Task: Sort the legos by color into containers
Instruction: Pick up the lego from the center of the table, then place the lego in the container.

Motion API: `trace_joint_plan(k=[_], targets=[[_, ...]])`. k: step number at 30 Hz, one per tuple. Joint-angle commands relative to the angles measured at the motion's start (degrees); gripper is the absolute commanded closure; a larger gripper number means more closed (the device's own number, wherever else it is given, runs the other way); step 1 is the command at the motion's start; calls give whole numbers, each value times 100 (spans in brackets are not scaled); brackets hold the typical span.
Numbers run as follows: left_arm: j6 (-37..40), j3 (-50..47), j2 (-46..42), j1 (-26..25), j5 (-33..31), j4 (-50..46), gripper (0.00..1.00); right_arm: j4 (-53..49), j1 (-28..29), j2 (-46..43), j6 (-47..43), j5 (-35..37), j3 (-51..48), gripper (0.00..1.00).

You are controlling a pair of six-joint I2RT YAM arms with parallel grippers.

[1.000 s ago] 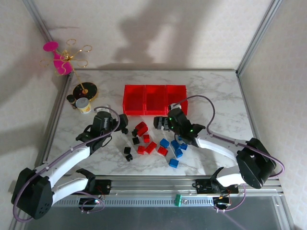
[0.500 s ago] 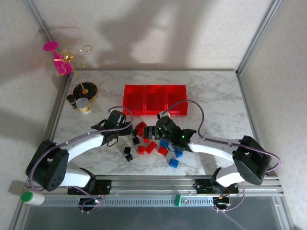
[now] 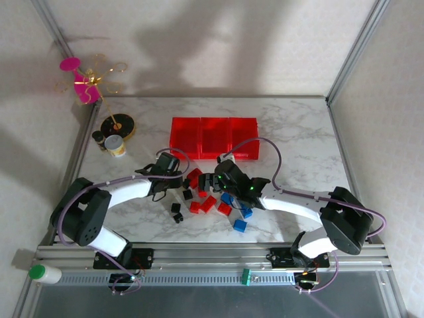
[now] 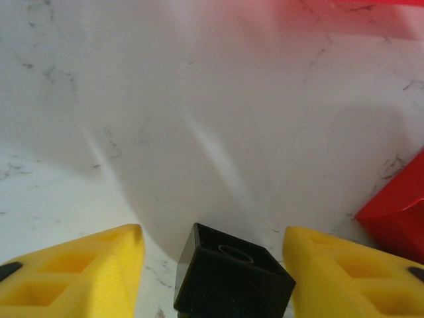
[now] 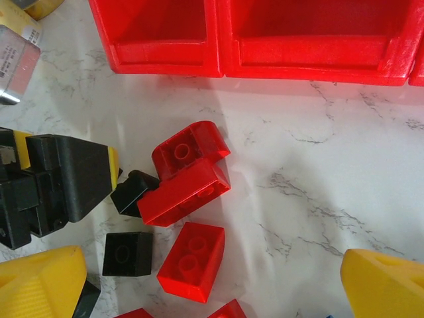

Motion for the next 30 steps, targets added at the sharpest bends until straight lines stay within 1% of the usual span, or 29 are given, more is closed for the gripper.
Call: trace_joint_plan(k=[1, 7, 11, 16, 21, 24, 27, 30], targets=[[31, 77, 93, -25, -84, 63, 49, -17, 64, 63, 21, 179, 177, 1], [14, 97, 138, -25, -73, 100, 69, 31, 64, 150, -31, 159, 177, 1], [-37, 223, 84, -25, -166, -86, 76, 97, 62, 107, -62, 128, 137, 1], [-209, 386, -325, -25, -291, -185, 75, 71, 64, 10, -88, 135, 186, 1], [-268, 964, -392, -25, -436, -388, 75, 122, 10, -160, -111, 245, 217, 1], [-246, 1422, -197, -25, -488, -387, 74, 133, -143, -191, -102, 266, 241, 1], [-242, 1968, 222, -7, -643, -474, 74, 130, -313, -214, -138, 332, 330, 1], [-291, 2353, 634, 51, -698, -291, 73, 214, -449, -251, -243, 410, 392, 1]])
